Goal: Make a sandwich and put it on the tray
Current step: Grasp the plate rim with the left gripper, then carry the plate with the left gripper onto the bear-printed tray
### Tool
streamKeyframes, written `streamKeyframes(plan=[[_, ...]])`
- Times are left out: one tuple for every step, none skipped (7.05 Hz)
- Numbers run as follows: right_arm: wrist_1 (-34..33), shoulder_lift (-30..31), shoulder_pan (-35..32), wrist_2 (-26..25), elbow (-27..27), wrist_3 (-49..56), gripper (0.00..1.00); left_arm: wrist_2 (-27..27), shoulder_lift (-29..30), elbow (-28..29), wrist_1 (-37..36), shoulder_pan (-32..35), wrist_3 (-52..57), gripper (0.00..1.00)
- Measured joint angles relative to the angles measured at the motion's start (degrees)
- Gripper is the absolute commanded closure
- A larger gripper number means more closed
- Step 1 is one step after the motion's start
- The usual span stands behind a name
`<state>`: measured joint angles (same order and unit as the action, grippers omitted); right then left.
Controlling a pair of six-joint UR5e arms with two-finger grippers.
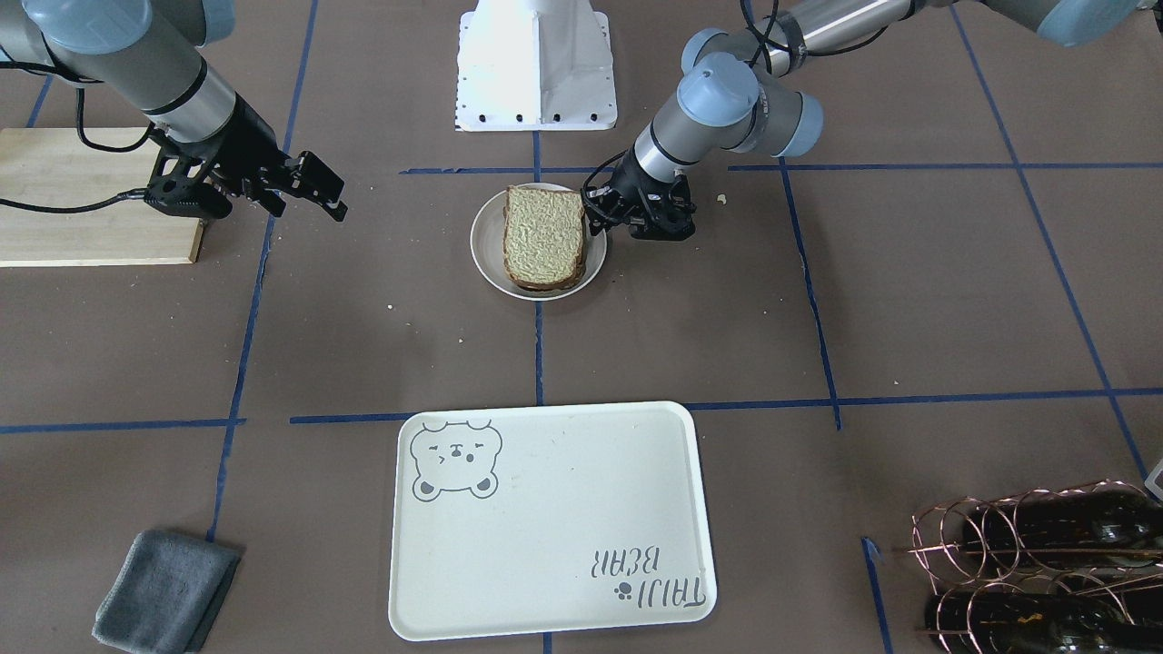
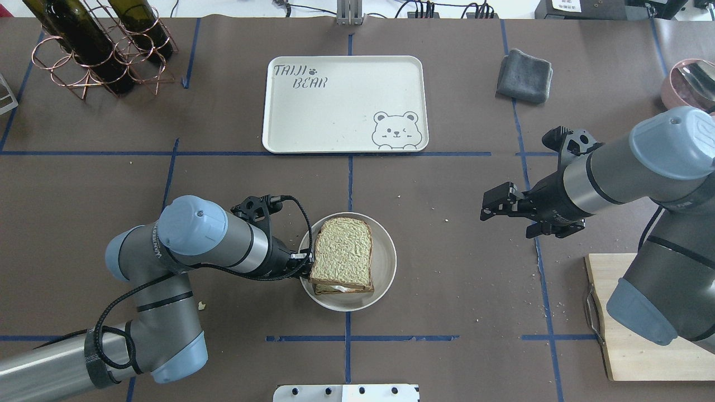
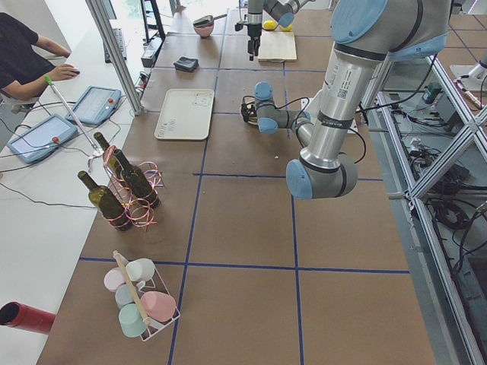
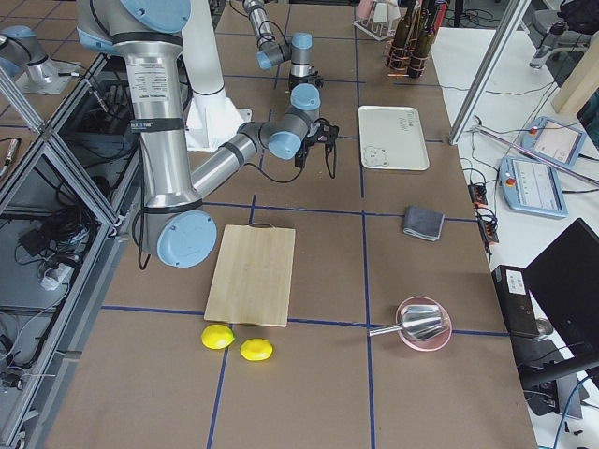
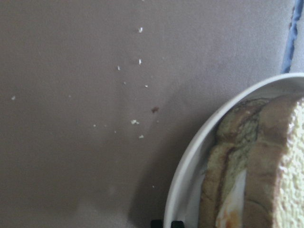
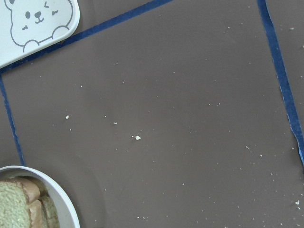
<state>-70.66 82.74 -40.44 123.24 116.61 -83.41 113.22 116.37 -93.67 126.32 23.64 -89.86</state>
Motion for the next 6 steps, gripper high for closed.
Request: streamKeyframes(plan=[[0.00, -0.01, -0.07, 0.00, 0.05, -0.02, 0.00, -0.43, 0.15, -0.24, 0.60, 0.03, -1.73, 1.00], [0.02, 0.08, -0.15, 0.04, 0.28, -0.06, 0.00, -1.10, 0.22, -0.40, 2.69, 0.17, -6.22, 1.00], [0.04, 0.36, -0.20, 0.06, 0.62, -0.08, 0.00, -1.48, 0.28, -0.47, 5.22, 0.54, -11.72, 1.00], [0.02, 0.70, -0.26, 0.06, 1.01, -0.08, 0.00, -1.73, 0.67, -0.49, 6.72, 1.17, -17.01, 1.00], [0.01, 1.16, -0.30, 0.09, 1.41, -0.09, 0.00, -2.85, 1.85, -0.39, 7.29, 1.76, -21.42, 1.00], [0.02, 1.72, -0.32, 0.12, 1.85, -0.09, 0.00, -5.79, 3.65, 0.32, 7.48, 1.99, -25.29, 1.00]])
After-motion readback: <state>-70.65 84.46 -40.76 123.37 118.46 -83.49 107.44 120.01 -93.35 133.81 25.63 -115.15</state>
